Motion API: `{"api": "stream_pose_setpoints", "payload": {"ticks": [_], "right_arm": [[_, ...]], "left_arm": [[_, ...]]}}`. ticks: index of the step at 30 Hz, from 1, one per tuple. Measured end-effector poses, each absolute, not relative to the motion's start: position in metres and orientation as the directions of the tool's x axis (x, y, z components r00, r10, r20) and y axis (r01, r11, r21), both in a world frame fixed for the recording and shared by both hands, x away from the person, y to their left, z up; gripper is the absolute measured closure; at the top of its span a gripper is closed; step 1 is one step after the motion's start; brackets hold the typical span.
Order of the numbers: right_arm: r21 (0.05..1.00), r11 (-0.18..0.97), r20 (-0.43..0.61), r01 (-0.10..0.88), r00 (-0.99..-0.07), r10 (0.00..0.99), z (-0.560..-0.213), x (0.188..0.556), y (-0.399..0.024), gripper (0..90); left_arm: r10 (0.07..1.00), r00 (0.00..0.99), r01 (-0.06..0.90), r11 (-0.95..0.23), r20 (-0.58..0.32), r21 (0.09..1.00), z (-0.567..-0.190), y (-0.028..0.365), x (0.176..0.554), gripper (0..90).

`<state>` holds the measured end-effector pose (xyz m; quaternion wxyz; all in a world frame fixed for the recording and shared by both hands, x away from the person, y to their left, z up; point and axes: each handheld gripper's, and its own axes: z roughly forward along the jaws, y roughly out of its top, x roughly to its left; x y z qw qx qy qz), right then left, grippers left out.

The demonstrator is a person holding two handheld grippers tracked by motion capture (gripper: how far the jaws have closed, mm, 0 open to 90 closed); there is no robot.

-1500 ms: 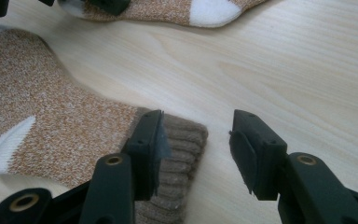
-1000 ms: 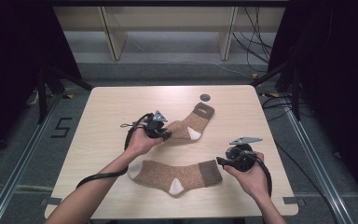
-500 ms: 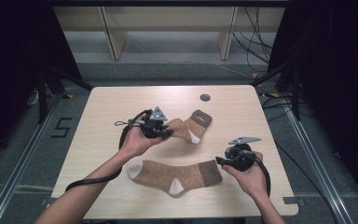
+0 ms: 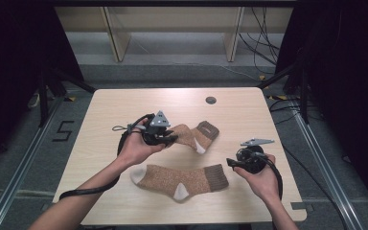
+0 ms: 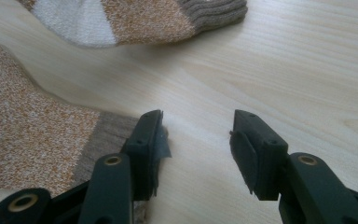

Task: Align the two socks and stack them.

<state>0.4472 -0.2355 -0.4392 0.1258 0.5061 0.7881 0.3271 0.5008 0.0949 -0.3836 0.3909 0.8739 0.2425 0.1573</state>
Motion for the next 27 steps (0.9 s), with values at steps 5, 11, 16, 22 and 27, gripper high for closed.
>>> {"api": "stream_pose_setpoints", "payload": {"ticks": [5, 11, 16, 22, 27], "right_arm": [[0.638, 0.244, 0.163, 0.73, -0.438, 0.884, -0.44, 0.448, -0.236, 53.6], [0.654, 0.275, 0.134, 0.705, -0.465, 0.875, -0.441, 0.449, -0.239, 53.5], [0.643, 0.258, 0.149, 0.721, -0.448, 0.882, -0.442, 0.446, -0.238, 53.4], [0.631, 0.224, 0.212, 0.742, -0.443, 0.871, -0.454, 0.445, -0.24, 52.9], [0.636, 0.234, 0.195, 0.735, -0.446, 0.873, -0.459, 0.448, -0.243, 52.7]], "left_arm": [[0.551, 0.83, 0.298, -0.573, 0.09, 0.763, -0.379, 0.1, 0.498, 76.9], [0.544, 0.833, 0.287, -0.581, 0.101, 0.762, -0.373, 0.105, 0.489, 76.9], [0.544, 0.833, 0.283, -0.578, 0.103, 0.765, -0.371, 0.107, 0.485, 76.9], [0.535, 0.838, 0.282, -0.591, 0.106, 0.756, -0.374, 0.108, 0.48, 76.9], [0.527, 0.843, 0.282, -0.6, 0.105, 0.749, -0.376, 0.113, 0.472, 76.9]]}}
